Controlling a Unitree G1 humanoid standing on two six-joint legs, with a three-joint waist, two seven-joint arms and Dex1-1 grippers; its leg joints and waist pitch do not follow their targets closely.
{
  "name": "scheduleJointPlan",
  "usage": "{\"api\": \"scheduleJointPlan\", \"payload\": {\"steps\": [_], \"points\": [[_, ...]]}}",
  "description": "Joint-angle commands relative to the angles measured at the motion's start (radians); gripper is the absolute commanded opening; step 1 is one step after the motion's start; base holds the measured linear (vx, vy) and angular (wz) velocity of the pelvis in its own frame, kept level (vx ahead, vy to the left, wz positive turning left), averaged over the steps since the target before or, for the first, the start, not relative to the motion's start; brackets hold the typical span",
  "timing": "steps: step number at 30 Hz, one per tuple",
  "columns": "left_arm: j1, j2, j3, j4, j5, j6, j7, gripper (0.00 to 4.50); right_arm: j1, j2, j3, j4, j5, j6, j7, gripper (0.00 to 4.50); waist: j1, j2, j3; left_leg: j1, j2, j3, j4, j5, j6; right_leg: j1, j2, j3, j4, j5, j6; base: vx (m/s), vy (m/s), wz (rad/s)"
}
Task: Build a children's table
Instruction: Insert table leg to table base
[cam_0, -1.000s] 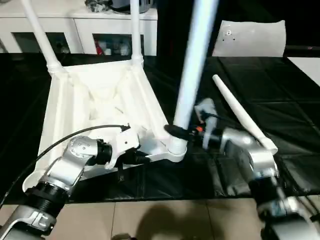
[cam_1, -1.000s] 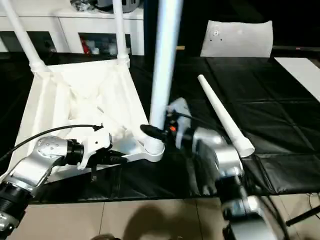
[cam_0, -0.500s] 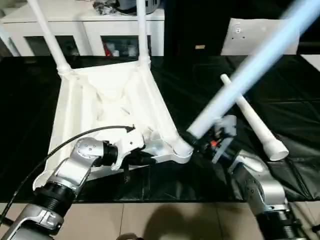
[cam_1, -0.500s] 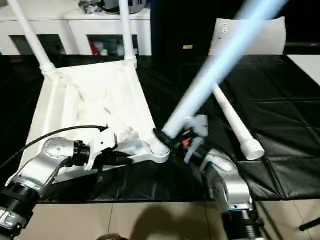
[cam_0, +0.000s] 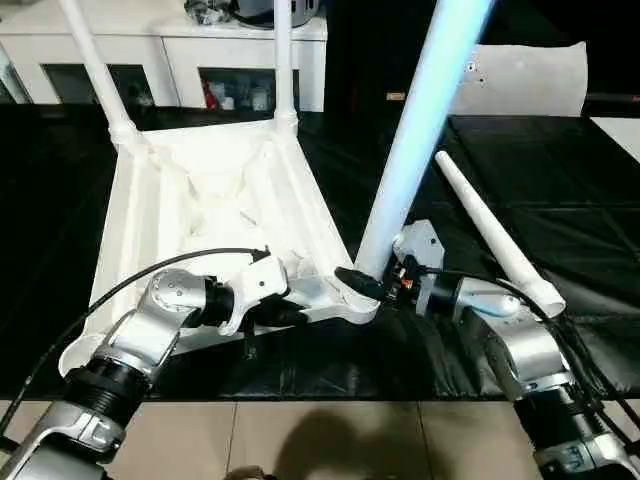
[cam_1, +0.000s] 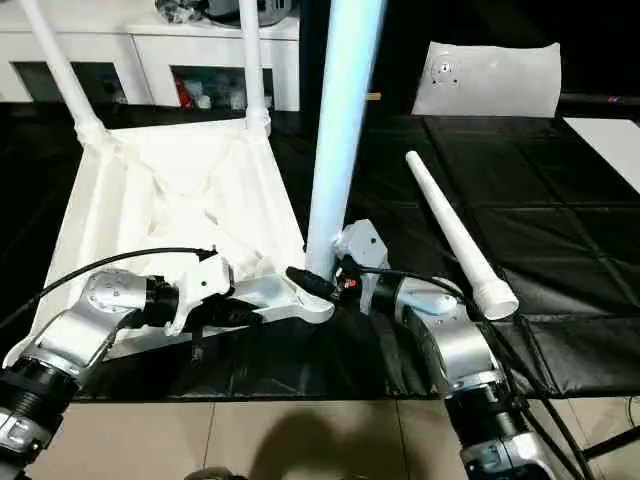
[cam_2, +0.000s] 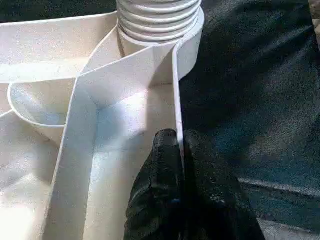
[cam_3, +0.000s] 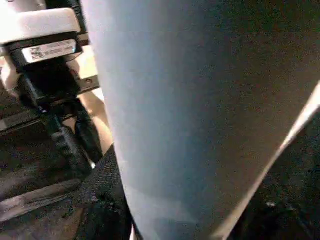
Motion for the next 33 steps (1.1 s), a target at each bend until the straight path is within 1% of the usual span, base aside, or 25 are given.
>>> {"api": "scheduleJointPlan", "payload": {"steps": [1,2,3,4,5,6,7,8,9,10,11,13,15,17,18,21,24,26,27,28,29,30,31,32,33], "points": [[-0.055,-0.002,0.005,0.002,0.018,-0.039,0.0,0.0,0.053,0.004,0.095,0.082,-0.019,0.056,0.088,1.89,-0.014,0.004,-0.022,0.015,0.105,-0.053,-0.101,-0.329,0.012,0.006,-0.128,0.084,-0.111,-0.571,-0.082,0.0,0.0,0.0],[-0.059,-0.005,0.003,0.004,0.018,-0.041,-0.006,0.0,0.053,0.004,0.098,0.084,-0.018,0.052,0.096,1.89,-0.015,0.003,-0.021,0.013,0.108,-0.054,-0.104,-0.327,0.011,0.008,-0.127,0.085,-0.106,-0.537,-0.092,0.0,0.0,0.0],[-0.081,-0.009,-0.012,0.023,0.027,-0.061,-0.026,0.0,0.056,0.002,0.112,0.082,-0.01,0.048,0.129,1.89,-0.015,0.004,-0.019,0.014,0.109,-0.053,-0.105,-0.321,0.012,0.007,-0.126,0.086,-0.104,-0.499,-0.102,0.0,0.0,0.0],[-0.081,-0.009,-0.012,0.023,0.027,-0.061,-0.026,0.0,0.056,0.002,0.112,0.082,-0.01,0.048,0.129,1.89,-0.015,0.004,-0.02,0.015,0.11,-0.051,-0.106,-0.316,0.013,0.008,-0.126,0.087,-0.101,-0.481,-0.109,0.0,0.0,0.0],[-0.086,-0.011,-0.014,0.03,0.028,-0.063,-0.028,0.0,0.056,0.003,0.115,0.082,-0.008,0.048,0.134,1.89,-0.016,0.004,-0.02,0.015,0.111,-0.05,-0.106,-0.306,0.013,0.009,-0.126,0.089,-0.096,-0.44,-0.126,0.0,0.0,0.0],[-0.099,-0.013,-0.016,0.049,0.037,-0.071,-0.021,0.0,0.058,0.005,0.119,0.082,-0.006,0.042,0.137,1.89,-0.018,0.005,-0.02,0.01,0.112,-0.05,-0.107,-0.292,0.014,0.013,-0.126,0.088,-0.091,-0.399,-0.142,0.054,0.011,0.01],[-0.109,-0.015,-0.018,0.063,0.042,-0.076,-0.018,0.0,0.06,0.006,0.121,0.08,-0.005,0.039,0.141,1.89,-0.017,0.009,-0.019,0.01,0.113,-0.051,-0.107,-0.284,0.013,0.013,-0.127,0.089,-0.087,-0.374,-0.15,0.054,0.011,0.01],[-0.118,-0.016,-0.02,0.075,0.046,-0.079,-0.016,0.0,0.062,0.006,0.124,0.077,-0.004,0.038,0.146,1.89,-0.019,0.008,-0.022,0.008,0.115,-0.05,-0.107,-0.265,0.013,0.017,-0.125,0.089,-0.079,-0.31,-0.171,0.051,0.012,0.0],[-0.135,-0.016,-0.022,0.101,0.053,-0.085,-0.013,0.0,0.07,0.009,0.13,0.064,-0.001,0.04,0.155,1.89,-0.021,0.011,-0.021,0.011,0.112,-0.046,-0.106,-0.258,0.016,0.016,-0.123,0.089,-0.078,-0.278,-0.181,0.0,0.0,0.0],[-0.144,-0.015,-0.023,0.117,0.058,-0.089,-0.011,0.0,0.077,0.01,0.135,0.053,0.001,0.043,0.161,1.89,-0.023,0.01,-0.02,0.009,0.113,-0.047,-0.108,-0.259,0.014,0.02,-0.126,0.089,-0.076,-0.267,-0.191,0.0,0.0,0.0],[-0.15,-0.014,-0.022,0.13,0.064,-0.095,-0.01,0.0,0.082,0.011,0.137,0.046,0.001,0.042,0.163,1.89,-0.024,0.008,-0.018,0.008,0.113,-0.046,-0.108,-0.264,0.015,0.02,-0.127,0.089,-0.078,-0.277,-0.19,0.0,0.0,0.0],[-0.154,-0.014,-0.021,0.142,0.068,-0.1,-0.01,0.0,0.087,0.012,0.137,0.04,0.001,0.041,0.165,1.89,-0.025,0.006,-0.015,0.008,0.112,-0.047,-0.108,-0.285,0.016,0.021,-0.131,0.09,-0.084,-0.334,-0.181,0.0,0.0,0.0],[-0.158,-0.013,-0.014,0.159,0.072,-0.107,-0.009,0.0,0.091,0.017,0.138,0.041,0.001,0.035,0.166,1.89,-0.024,0.007,-0.012,0.011,0.114,-0.049,-0.108,-0.307,0.012,0.017,-0.136,0.092,-0.092,-0.413,-0.168,0.0,0.0,0.0],[-0.158,-0.011,-0.011,0.164,0.071,-0.107,-0.008,0.0,0.089,0.02,0.137,0.047,0.001,0.031,0.164,1.89,-0.025,0.008,-0.012,0.013,0.116,-0.05,-0.111,-0.319,0.006,0.016,-0.134,0.093,-0.093,-0.425,-0.166,0.0,0.0,0.0],[-0.158,-0.008,-0.01,0.171,0.07,-0.109,-0.006,0.0,0.086,0.024,0.135,0.05,0.0,0.03,0.162,1.89,-0.025,0.01,-0.011,0.014,0.117,-0.051,-0.113,-0.329,0.001,0.015,-0.133,0.093,-0.093,-0.433,-0.165,0.0,0.0,0.0],[-0.16,-0.004,-0.008,0.183,0.072,-0.115,-0.004,0.0,0.084,0.027,0.132,0.053,-0.001,0.029,0.16,1.89,-0.026,0.009,-0.008,0.015,0.117,-0.053,-0.115,-0.357,-0.007,0.012,-0.135,0.094,-0.097,-0.466,-0.159,0.0,0.0,0.0],[-0.16,-0.002,0.003,0.191,0.07,-0.113,0.001,0.0,0.082,0.033,0.127,0.059,-0.004,0.026,0.15,1.89,-0.025,0.008,-0.004,0.02,0.116,-0.057,-0.117,-0.403,-0.015,0.01,-0.141,0.097,-0.107,-0.565,-0.133,0.0,0.0,0.0],[-0.153,0.002,0.014,0.179,0.063,-0.101,0.006,0.0,0.085,0.039,0.121,0.062,-0.008,0.021,0.134,1.89,-0.025,0.008,-0.004,0.022,0.116,-0.058,-0.118,-0.41,-0.015,0.007,-0.143,0.098,-0.112,-0.601,-0.119,0.0,0.0,0.0],[-0.146,0.005,0.022,0.169,0.056,-0.09,0.01,0.0,0.085,0.044,0.116,0.067,-0.011,0.017,0.118,1.89,-0.025,0.007,-0.002,0.022,0.116,-0.059,-0.118,-0.414,-0.015,0.006,-0.143,0.099,-0.114,-0.615,-0.114,0.0,0.0,0.0],[-0.125,0.009,0.041,0.134,0.041,-0.06,0.026,0.0,0.081,0.059,0.103,0.085,-0.024,0.001,0.073,1.89,-0.025,0.015,0.001,0.027,0.115,-0.062,-0.121,-0.44,-0.02,0.002,-0.142,0.097,-0.119,-0.655,-0.102,0.0,0.0,0.0],[-0.11,0.012,0.052,0.112,0.033,-0.04,0.037,0.0,0.078,0.069,0.095,0.097,-0.034,-0.01,0.043,1.89,-0.027,0.013,-0.002,0.027,0.116,-0.062,-0.121,-0.44,-0.025,0.005,-0.144,0.097,-0.118,-0.654,-0.103,0.0,0.0,0.0],[-0.092,0.015,0.063,0.082,0.025,-0.018,0.048,0.0,0.074,0.08,0.085,0.109,-0.041,-0.018,0.013,1.89,-0.03,0.012,0.001,0.023,0.116,-0.065,-0.123,-0.439,-0.028,0.004,-0.145,0.097,-0.117,-0.656,-0.108,0.0,0.0,0.0],[-0.065,0.018,0.076,0.038,0.015,0.012,0.063,0.0,0.068,0.093,0.073,0.126,-0.052,-0.029,-0.027,1.89,-0.033,0.013,-0.001,0.018,0.118,-0.068,-0.126,-0.426,-0.033,0.008,-0.145,0.096,-0.11,-0.638,-0.114,0.0,0.0,0.0],[-0.03,0.017,0.09,-0.017,0.004,0.054,0.081,0.0,0.059,0.108,0.06,0.146,-0.061,-0.033,-0.07,1.89,-0.036,0.012,0.002,0.015,0.118,-0.067,-0.127,-0.421,-0.031,0.006,-0.143,0.097,-0.111,-0.63,-0.117,0.0,0.0,0.0],[-0.01,0.016,0.098,-0.049,-0.003,0.079,0.092,0.0,0.053,0.118,0.052,0.158,-0.067,-0.036,-0.095,1.89,-0.038,0.013,0.0,0.013,0.12,-0.068,-0.127,-0.416,-0.035,0.009,-0.144,0.097,-0.106,-0.613,-0.126,0.0,0.0,0.0]]}}
